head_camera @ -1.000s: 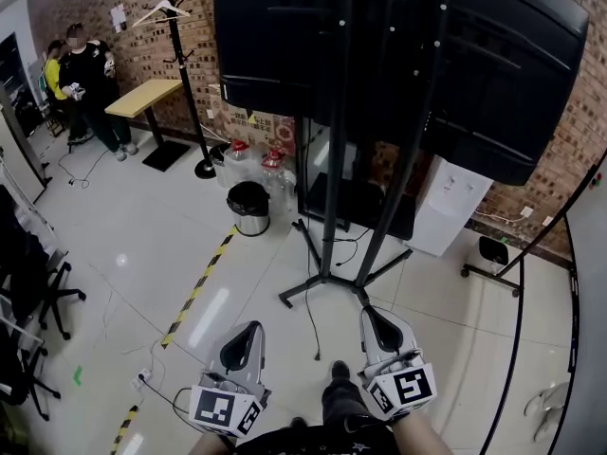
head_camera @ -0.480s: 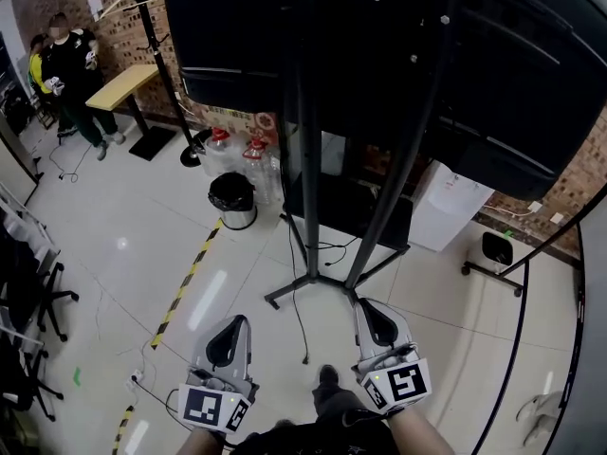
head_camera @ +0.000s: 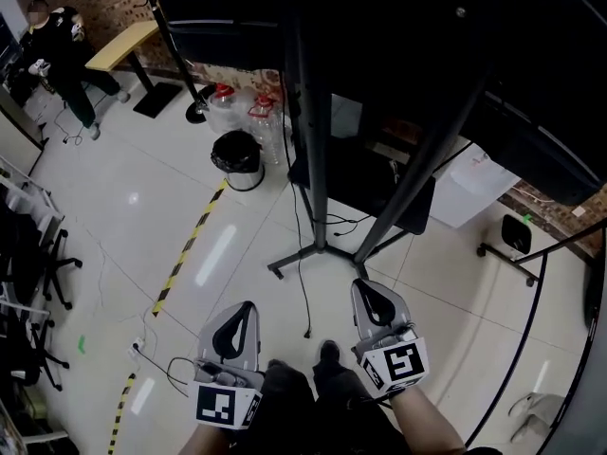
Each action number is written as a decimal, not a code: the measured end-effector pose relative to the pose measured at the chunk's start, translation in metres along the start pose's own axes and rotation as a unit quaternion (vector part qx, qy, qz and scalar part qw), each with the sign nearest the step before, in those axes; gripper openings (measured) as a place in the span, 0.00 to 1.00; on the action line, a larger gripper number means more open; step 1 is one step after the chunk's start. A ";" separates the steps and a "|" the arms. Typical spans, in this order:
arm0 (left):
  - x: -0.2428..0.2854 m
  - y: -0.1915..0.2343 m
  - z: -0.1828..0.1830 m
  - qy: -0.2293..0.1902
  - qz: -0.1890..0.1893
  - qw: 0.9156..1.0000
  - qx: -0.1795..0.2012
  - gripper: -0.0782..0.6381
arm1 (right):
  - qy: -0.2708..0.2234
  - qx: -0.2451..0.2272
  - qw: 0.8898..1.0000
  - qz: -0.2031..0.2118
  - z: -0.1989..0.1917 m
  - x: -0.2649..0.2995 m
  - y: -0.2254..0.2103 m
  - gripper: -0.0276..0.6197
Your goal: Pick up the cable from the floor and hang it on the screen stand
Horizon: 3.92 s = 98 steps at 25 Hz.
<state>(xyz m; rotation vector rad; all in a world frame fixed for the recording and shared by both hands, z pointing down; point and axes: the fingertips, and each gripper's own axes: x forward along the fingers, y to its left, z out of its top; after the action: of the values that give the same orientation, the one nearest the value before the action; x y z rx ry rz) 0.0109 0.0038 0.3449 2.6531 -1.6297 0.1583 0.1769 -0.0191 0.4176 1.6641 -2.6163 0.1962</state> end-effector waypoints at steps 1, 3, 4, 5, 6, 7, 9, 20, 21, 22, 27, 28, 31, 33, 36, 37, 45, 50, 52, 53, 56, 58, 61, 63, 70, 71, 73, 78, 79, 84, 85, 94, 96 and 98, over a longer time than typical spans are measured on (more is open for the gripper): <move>0.001 0.002 -0.005 0.002 0.003 1.000 0.001 0.12 | 0.001 0.003 1.000 -0.006 -0.003 0.003 -0.003 0.05; 0.003 0.012 -0.016 0.008 0.012 1.000 -0.003 0.12 | 0.012 0.000 1.000 -0.013 -0.012 0.011 -0.007 0.05; 0.007 0.018 -0.023 0.011 0.014 1.000 -0.004 0.12 | 0.018 -0.005 1.000 -0.017 -0.018 0.016 -0.009 0.05; 0.012 0.024 -0.030 0.012 0.016 1.000 -0.005 0.11 | 0.024 -0.011 0.999 -0.021 -0.024 0.021 -0.012 0.05; 0.017 0.031 -0.038 0.014 0.018 1.000 -0.007 0.11 | 0.028 -0.017 0.999 -0.026 -0.029 0.026 -0.014 0.05; 0.022 0.039 -0.046 0.015 0.022 1.000 -0.010 0.12 | 0.032 -0.023 0.999 -0.030 -0.035 0.030 -0.016 0.05; 0.029 0.055 -0.062 0.021 0.028 0.999 -0.017 0.12 | 0.042 -0.028 0.998 -0.040 -0.049 0.040 -0.015 0.05; 0.077 0.111 -0.170 0.061 -0.013 0.998 -0.026 0.12 | 0.069 -0.032 0.997 -0.033 -0.145 0.125 0.020 0.05; 0.081 0.114 -0.184 0.068 -0.015 0.997 -0.023 0.12 | 0.071 -0.034 0.996 -0.029 -0.157 0.135 0.023 0.05; 0.085 0.119 -0.196 0.071 -0.015 0.997 -0.023 0.12 | 0.074 -0.035 0.996 -0.026 -0.169 0.146 0.025 0.05; 0.097 0.145 -0.250 0.094 -0.013 0.995 -0.035 0.12 | 0.106 -0.024 0.994 -0.034 -0.233 0.179 0.025 0.05; 0.097 0.149 -0.259 0.096 -0.016 0.995 -0.032 0.12 | 0.113 -0.017 0.993 -0.039 -0.245 0.184 0.024 0.05; 0.090 0.158 -0.287 0.106 -0.024 0.994 -0.017 0.12 | 0.136 0.001 0.989 -0.048 -0.286 0.196 0.024 0.05; 0.083 0.169 -0.309 0.118 -0.011 0.993 -0.022 0.12 | 0.153 0.009 0.987 -0.047 -0.316 0.204 0.028 0.05; 0.081 0.187 -0.344 0.123 0.015 0.992 -0.038 0.12 | 0.174 0.012 0.984 -0.039 -0.365 0.216 0.031 0.05; 0.082 0.192 -0.355 0.124 0.023 0.991 -0.038 0.12 | 0.180 0.007 0.983 -0.035 -0.382 0.220 0.030 0.05; 0.100 0.212 -0.440 0.116 0.045 0.992 -0.023 0.12 | 0.262 0.014 0.965 -0.008 -0.552 0.242 0.007 0.06; 0.101 0.222 -0.490 0.119 0.054 0.990 -0.056 0.12 | 0.282 0.037 0.958 -0.021 -0.621 0.255 -0.004 0.09; 0.103 0.221 -0.504 0.116 0.047 0.990 -0.057 0.11 | 0.281 0.037 0.959 -0.019 -0.636 0.261 -0.005 0.09; 0.104 0.219 -0.512 0.114 0.040 0.991 -0.055 0.11 | 0.280 0.035 0.959 -0.017 -0.642 0.264 -0.006 0.09; 0.113 0.213 -0.537 0.117 0.016 0.992 -0.044 0.11 | 0.281 0.025 0.959 -0.007 -0.661 0.275 -0.009 0.09; 0.120 0.210 -0.554 0.124 0.005 0.992 -0.034 0.12 | 0.287 0.023 0.958 0.004 -0.676 0.281 -0.009 0.12; 0.126 0.208 -0.572 0.127 -0.002 0.991 -0.032 0.12 | 0.302 0.026 0.953 0.022 -0.700 0.285 -0.006 0.16; 0.130 0.209 -0.579 0.126 -0.002 0.991 -0.044 0.11 | 0.321 0.022 0.946 0.037 -0.720 0.287 -0.004 0.21; 0.136 0.223 -0.586 0.120 0.011 0.992 -0.045 0.12 | 0.363 0.015 0.930 0.052 -0.775 0.291 -0.010 0.28; 0.136 0.226 -0.586 0.115 0.011 0.992 -0.043 0.12 | 0.362 0.015 0.930 0.054 -0.778 0.293 -0.010 0.29; 0.139 0.228 -0.588 0.110 0.008 0.993 -0.041 0.11 | 0.363 0.012 0.930 0.059 -0.783 0.299 -0.009 0.31; 0.145 0.222 -0.597 0.115 -0.007 0.992 -0.047 0.12 | 0.354 0.020 0.933 0.059 -0.784 0.313 -0.006 0.31; 0.146 0.220 -0.598 0.117 -0.010 0.992 -0.050 0.12 | 0.354 0.024 0.933 0.060 -0.785 0.316 -0.004 0.30; 0.153 0.213 -0.603 0.122 -0.022 0.991 -0.053 0.12 | 0.368 0.017 0.928 0.051 -0.788 0.321 -0.009 0.13; 0.154 0.213 -0.603 0.122 -0.023 0.991 -0.054 0.11 | 0.372 0.017 0.927 0.049 -0.789 0.319 -0.011 0.11; 0.157 0.213 -0.574 0.123 -0.019 0.990 -0.067 0.12 | 0.350 0.013 0.934 0.069 -0.725 0.297 0.002 0.09; 0.153 0.211 -0.555 0.125 -0.015 0.989 -0.072 0.11 | 0.337 0.008 0.938 0.080 -0.694 0.290 0.013 0.09; 0.146 0.206 -0.532 0.132 -0.010 0.988 -0.083 0.12 | 0.332 0.000 0.939 0.089 -0.663 0.281 0.024 0.09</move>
<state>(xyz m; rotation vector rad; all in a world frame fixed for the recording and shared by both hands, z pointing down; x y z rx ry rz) -0.1460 -0.1805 0.8816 2.4046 -1.4643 0.3410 0.0106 -0.1788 1.1004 1.0865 -2.2214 0.6367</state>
